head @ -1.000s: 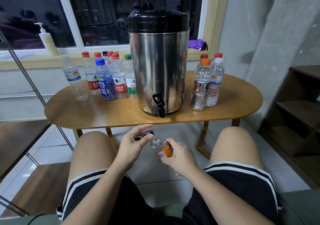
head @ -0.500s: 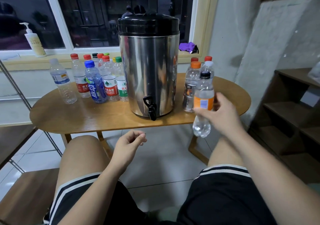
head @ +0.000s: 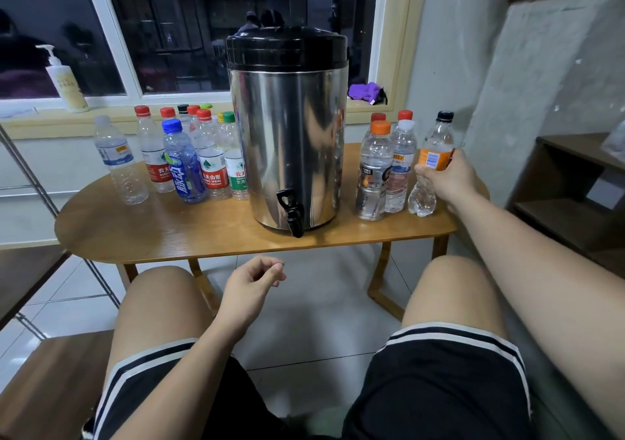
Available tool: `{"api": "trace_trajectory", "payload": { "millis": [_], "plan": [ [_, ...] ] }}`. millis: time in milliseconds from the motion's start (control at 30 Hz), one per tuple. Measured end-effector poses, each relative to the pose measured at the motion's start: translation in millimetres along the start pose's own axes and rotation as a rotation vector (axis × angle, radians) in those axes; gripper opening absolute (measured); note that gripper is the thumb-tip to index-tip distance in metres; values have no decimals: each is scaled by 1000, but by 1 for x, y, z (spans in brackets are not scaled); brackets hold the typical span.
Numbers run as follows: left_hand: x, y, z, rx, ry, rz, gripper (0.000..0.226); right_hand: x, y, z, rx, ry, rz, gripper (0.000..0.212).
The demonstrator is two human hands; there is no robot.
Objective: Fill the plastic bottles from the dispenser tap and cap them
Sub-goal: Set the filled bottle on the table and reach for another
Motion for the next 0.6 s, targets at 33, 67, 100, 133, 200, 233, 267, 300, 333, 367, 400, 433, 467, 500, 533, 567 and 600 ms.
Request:
{"api": "trace_trajectory", "payload": {
  "millis": [33,67,100,133,200,233,267,300,333,367,400,433,467,500,533,567,600],
  "plan": [
    [0,0,0,-2,-2,2,12,-2,-8,-3,6,9,-11,57],
    [1,0,0,-2,-3,4,12,-5,-16,-6,17,15,-17,57],
    [1,0,1,-1,-6,5,12,-6,-21,-9,31,14,-21,57],
    [1,-1,1,0,-13,5,12,-9,-26,-12,46,7,-23,58],
    [2,-2,3,3,-24,2,12,-11,-31,-15,60,-5,-27,60],
    [3,-3,4,5,-22,3,12,-13,-34,-17,61,-6,-32,61],
    [4,-4,5,7,-19,5,12,-15,-34,-18,65,-6,-34,63],
    [4,-4,6,10,-20,8,12,-17,-31,-19,68,-6,-42,65],
    [4,-5,6,12,-23,11,12,-20,-28,-20,67,-8,-49,68],
    [4,-6,7,15,-21,16,12,-23,-22,-19,60,-5,-55,73],
    [3,-7,7,17,-14,21,13,-27,-15,-20,49,-6,-58,78],
    [2,-7,8,19,-8,26,13,-30,-6,-20,33,-2,-61,82],
    [1,-8,8,20,-7,28,14,-33,3,-20,18,-6,-55,84],
    [-1,-9,9,23,-7,28,14,-32,14,-20,3,-6,-53,82],
    [-2,-10,10,24,-3,29,14,-29,26,-21,-11,-9,-42,79],
    [-3,-11,11,25,4,32,14,-25,37,-23,-21,-15,-37,75],
    [-5,-13,12,24,12,35,14,-22,50,-25,-25,-36,-33,71]
  ]
}}
Point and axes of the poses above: each hand's wrist, its own y-axis away from the middle knuckle, its own z-axis out of the back of the hand, x = y × z, the point moved 3 cm from there along -y, towards the middle knuckle, and after that the axes turned 4 degrees about z, right-handed, at the moved point
